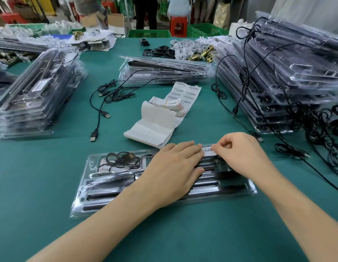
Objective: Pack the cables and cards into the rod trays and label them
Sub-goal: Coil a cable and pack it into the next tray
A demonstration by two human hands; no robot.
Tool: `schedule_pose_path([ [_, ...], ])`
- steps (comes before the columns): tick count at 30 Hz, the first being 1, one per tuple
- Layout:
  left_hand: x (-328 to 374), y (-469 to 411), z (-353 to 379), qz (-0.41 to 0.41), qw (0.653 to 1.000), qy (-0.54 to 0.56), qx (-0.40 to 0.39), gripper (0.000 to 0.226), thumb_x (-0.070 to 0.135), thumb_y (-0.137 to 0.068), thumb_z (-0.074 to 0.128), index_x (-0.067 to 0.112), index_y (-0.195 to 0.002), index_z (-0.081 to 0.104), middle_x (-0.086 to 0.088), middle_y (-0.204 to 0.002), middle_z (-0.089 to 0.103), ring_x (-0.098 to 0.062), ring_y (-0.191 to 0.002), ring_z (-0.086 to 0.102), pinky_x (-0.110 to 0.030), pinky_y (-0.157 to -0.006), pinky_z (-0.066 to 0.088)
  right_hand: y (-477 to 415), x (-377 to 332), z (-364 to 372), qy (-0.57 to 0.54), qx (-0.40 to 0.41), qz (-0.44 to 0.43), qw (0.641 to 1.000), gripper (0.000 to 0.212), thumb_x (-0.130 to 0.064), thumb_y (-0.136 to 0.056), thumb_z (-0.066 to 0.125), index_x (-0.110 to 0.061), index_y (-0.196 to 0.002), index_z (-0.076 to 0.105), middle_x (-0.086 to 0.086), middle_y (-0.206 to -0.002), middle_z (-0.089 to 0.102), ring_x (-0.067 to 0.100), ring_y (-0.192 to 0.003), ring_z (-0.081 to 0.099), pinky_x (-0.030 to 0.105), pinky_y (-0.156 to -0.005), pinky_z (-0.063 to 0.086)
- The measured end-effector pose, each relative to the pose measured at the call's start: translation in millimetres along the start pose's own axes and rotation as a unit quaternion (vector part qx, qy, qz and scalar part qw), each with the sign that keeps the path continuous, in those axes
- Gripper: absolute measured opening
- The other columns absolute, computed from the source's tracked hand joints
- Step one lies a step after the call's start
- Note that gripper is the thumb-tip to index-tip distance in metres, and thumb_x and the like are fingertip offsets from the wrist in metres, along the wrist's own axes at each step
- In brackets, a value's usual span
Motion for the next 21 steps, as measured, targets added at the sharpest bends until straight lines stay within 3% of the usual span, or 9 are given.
schedule_pose_path([
  [4,1.2,-3.1,5.7,0.012,0.999,0.003,-0.037,0.056,0.046,-0.110,0.026,0.022,-0.160,0.030,0.009,-0.169,0.023,-0.011,-0.157,0.012,-0.036,-0.125,0.017,4.3,-4.5,0.0,0.078,0.034,-0.021,0.996,0.025,-0.054,-0.084,0.068,-0.032,-0.072,0.060,-0.012,-0.068,0.061,0.012,-0.072,0.060,0.026,-0.053,0.034],
  [10,-14.2,16.1,4.8,0.000,0.997,0.052,-0.059,0.056,0.049,-0.110,0.018,0.034,-0.163,0.015,0.020,-0.169,0.001,-0.002,-0.156,-0.008,-0.031,-0.127,-0.002,5.6,10.7,-5.5,0.081,0.048,0.004,0.996,0.051,-0.069,-0.077,0.070,-0.029,-0.096,0.044,-0.008,-0.079,0.059,0.011,-0.074,0.055,0.032,-0.055,0.034],
  [13,-25.4,41.6,1.1,-0.011,0.995,0.085,-0.057,0.058,0.054,-0.107,0.016,0.037,-0.162,0.015,0.021,-0.168,-0.002,0.003,-0.153,-0.016,-0.027,-0.126,-0.007,15.3,3.7,-6.8,0.062,0.080,-0.051,0.994,0.041,-0.054,-0.080,0.077,-0.032,-0.107,0.055,-0.010,-0.098,0.054,0.014,-0.093,0.054,0.032,-0.069,0.037],
  [16,-50.2,76.6,-13.7,-0.052,0.989,0.141,0.009,0.057,0.056,-0.106,0.026,0.033,-0.157,0.037,0.023,-0.166,0.018,0.004,-0.154,0.005,-0.024,-0.126,0.007,35.5,-21.4,1.1,0.101,0.120,-0.218,0.963,0.035,-0.025,-0.086,0.079,-0.026,-0.120,0.069,-0.005,-0.127,0.060,0.019,-0.126,0.052,0.038,-0.098,0.040],
  [17,-62.7,88.4,-19.1,-0.082,0.985,0.150,0.036,0.056,0.057,-0.105,0.029,0.033,-0.154,0.042,0.026,-0.164,0.024,0.005,-0.153,0.013,-0.020,-0.125,0.010,41.7,-26.8,7.7,0.102,0.075,-0.257,0.958,0.037,-0.029,-0.093,0.070,-0.027,-0.129,0.067,-0.005,-0.144,0.055,0.016,-0.141,0.043,0.038,-0.111,0.033],
  [18,-75.8,99.4,-23.5,-0.115,0.981,0.148,0.052,0.056,0.058,-0.104,0.029,0.035,-0.153,0.043,0.028,-0.162,0.026,0.007,-0.151,0.016,-0.016,-0.123,0.009,46.1,-28.9,16.2,0.107,0.007,-0.271,0.956,0.044,-0.041,-0.100,0.054,-0.031,-0.143,0.056,-0.010,-0.160,0.038,0.009,-0.152,0.024,0.036,-0.122,0.021],
  [20,-97.8,117.0,-24.5,-0.180,0.975,0.123,0.038,0.060,0.065,-0.102,0.022,0.040,-0.156,0.031,0.030,-0.162,0.018,0.013,-0.150,0.007,-0.011,-0.121,0.000,51.9,-21.9,31.4,0.142,-0.119,-0.262,0.947,0.065,-0.063,-0.100,0.015,-0.039,-0.160,0.015,-0.023,-0.165,-0.006,-0.006,-0.150,-0.016,0.032,-0.127,-0.003],
  [21,-105.3,123.4,-21.5,-0.205,0.972,0.116,0.015,0.062,0.068,-0.101,0.018,0.043,-0.157,0.022,0.030,-0.163,0.011,0.014,-0.149,0.000,-0.012,-0.121,-0.004,52.7,-17.3,34.6,0.173,-0.142,-0.262,0.939,0.067,-0.066,-0.097,0.005,-0.042,-0.159,-0.002,-0.025,-0.163,-0.019,-0.008,-0.146,-0.026,0.032,-0.126,-0.008],
])
Point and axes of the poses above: each hand's wrist, its own y-axis away from the middle knuckle, its own z-axis out of the palm, x = y × z, the point moved 4 cm from there along -y, towards the middle knuckle
